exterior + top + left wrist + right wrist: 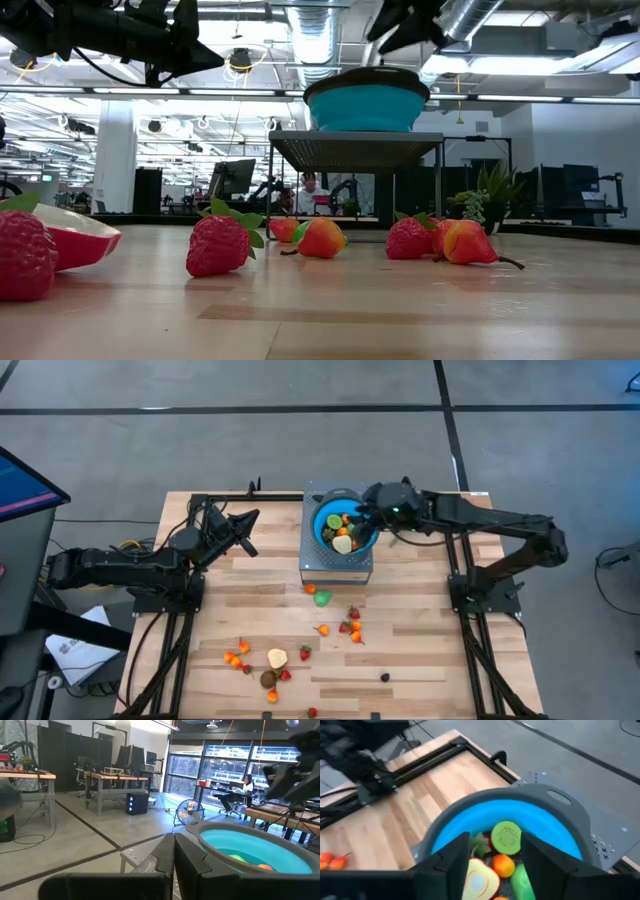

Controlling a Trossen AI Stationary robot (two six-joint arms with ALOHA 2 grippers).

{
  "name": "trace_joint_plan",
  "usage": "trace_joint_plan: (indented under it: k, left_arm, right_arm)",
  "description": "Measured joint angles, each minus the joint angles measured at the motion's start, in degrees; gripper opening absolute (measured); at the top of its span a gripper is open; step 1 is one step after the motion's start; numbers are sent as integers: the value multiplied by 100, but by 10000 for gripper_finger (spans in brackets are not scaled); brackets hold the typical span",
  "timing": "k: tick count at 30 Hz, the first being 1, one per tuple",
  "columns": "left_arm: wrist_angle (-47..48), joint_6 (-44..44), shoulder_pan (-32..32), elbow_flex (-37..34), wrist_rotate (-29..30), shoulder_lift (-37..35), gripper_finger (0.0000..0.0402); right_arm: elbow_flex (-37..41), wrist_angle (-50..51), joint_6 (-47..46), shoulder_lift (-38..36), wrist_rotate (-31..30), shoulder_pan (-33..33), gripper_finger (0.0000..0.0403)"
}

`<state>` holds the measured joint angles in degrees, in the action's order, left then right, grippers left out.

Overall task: Pick & Place Fruit
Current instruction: Put the blackberry into the strainer bowl

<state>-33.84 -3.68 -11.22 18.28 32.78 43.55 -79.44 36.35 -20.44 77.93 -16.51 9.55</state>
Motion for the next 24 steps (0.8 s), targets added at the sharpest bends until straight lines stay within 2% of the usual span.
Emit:
trace_joint_plan:
  k: [8,14,19,24]
  left_arm:
    - [-9,0,5,0,-2,0,2]
    - [-14,1,4,0,0,-1,2]
    - [-13,0,-7,-2,2,-2,2]
    - [-12,1,-7,-2,0,-1,2]
  right_arm:
    - [0,602,-364,-410,-30,-472,73]
    - [0,1243,-826,-429,-195,-823,10]
    - [0,1456,-1441,-440,-175,-1117,12]
    - [3,1523,-1458,-654,-412,-1448,15]
